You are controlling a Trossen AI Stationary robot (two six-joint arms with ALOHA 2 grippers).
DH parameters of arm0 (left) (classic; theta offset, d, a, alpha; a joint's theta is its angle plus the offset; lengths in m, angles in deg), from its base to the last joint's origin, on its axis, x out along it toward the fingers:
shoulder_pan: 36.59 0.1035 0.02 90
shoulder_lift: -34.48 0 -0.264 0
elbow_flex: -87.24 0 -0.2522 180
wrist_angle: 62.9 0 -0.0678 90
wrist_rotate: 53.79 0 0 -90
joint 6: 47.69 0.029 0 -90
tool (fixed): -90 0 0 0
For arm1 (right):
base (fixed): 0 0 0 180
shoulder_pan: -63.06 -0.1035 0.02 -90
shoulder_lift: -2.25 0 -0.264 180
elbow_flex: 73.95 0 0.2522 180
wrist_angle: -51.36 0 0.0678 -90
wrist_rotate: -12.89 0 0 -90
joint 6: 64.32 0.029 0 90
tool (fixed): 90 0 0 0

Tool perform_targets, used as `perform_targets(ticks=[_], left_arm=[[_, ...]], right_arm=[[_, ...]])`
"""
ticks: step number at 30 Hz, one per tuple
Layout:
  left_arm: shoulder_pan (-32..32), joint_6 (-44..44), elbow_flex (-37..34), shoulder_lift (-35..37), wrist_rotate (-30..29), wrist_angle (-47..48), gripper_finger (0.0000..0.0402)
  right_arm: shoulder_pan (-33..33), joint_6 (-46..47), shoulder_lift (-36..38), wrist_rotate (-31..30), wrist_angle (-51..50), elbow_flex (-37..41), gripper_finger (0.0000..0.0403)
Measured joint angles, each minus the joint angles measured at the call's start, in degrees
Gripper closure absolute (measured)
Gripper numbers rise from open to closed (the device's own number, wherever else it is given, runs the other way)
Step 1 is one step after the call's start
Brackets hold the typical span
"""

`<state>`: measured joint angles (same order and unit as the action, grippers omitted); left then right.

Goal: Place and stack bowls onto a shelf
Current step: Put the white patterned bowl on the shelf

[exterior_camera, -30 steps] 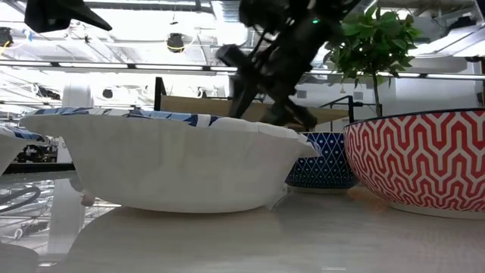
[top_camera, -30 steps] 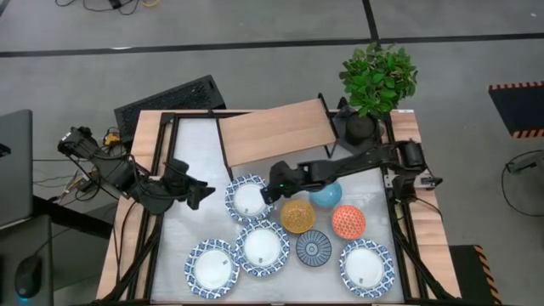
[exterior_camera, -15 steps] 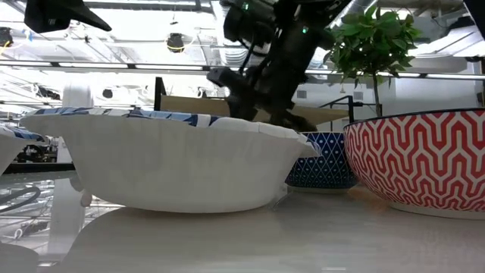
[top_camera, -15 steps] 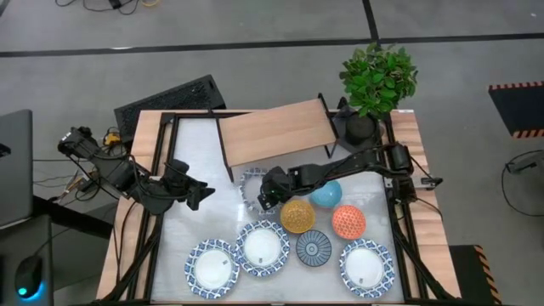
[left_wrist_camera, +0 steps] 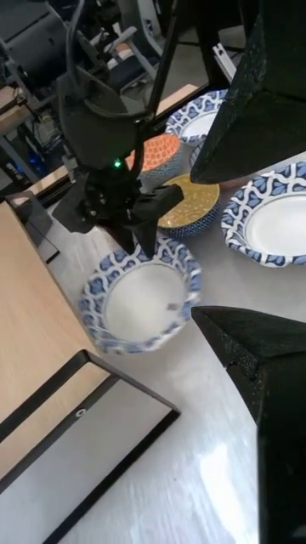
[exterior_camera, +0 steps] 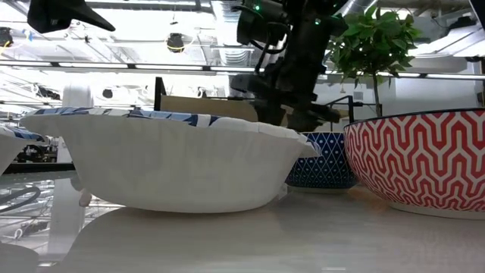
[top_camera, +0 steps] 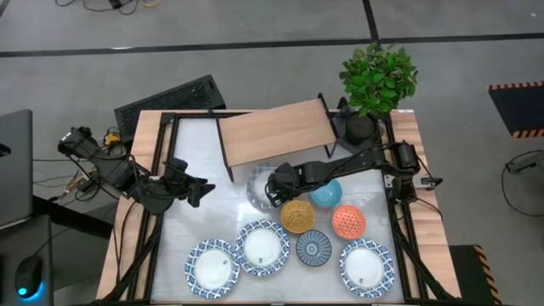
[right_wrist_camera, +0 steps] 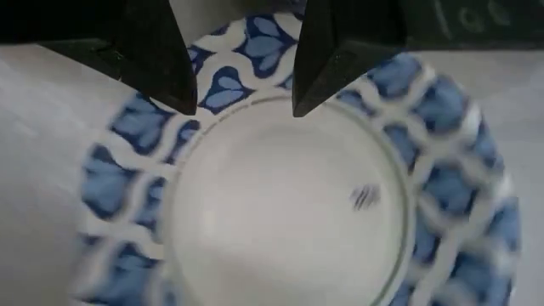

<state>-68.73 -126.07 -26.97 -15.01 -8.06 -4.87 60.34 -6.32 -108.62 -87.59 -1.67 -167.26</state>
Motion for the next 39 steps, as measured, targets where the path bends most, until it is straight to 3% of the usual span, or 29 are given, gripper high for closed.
perform_targets(ticks=[6,12,17,39], left_arm=[[0.0,-0.3,0.0,0.0,-0.3,0.0,0.0169],[0.0,-0.3,0.0,0.0,-1.5,0.0,0.0169],[0.0,-0.3,0.0,0.0,-2.2,0.0,0.0169],[0.0,-0.5,0.0,0.0,-2.7,0.1,0.0169]], right_arm=[[-0.3,-0.5,2.8,-2.5,-0.1,0.0,0.0182],[0.0,0.6,4.0,-7.6,-8.4,0.0,0.0182],[1.5,1.6,3.7,-7.9,-11.7,0.1,0.0182],[4.7,2.1,3.7,-7.8,-8.6,2.1,0.0182]])
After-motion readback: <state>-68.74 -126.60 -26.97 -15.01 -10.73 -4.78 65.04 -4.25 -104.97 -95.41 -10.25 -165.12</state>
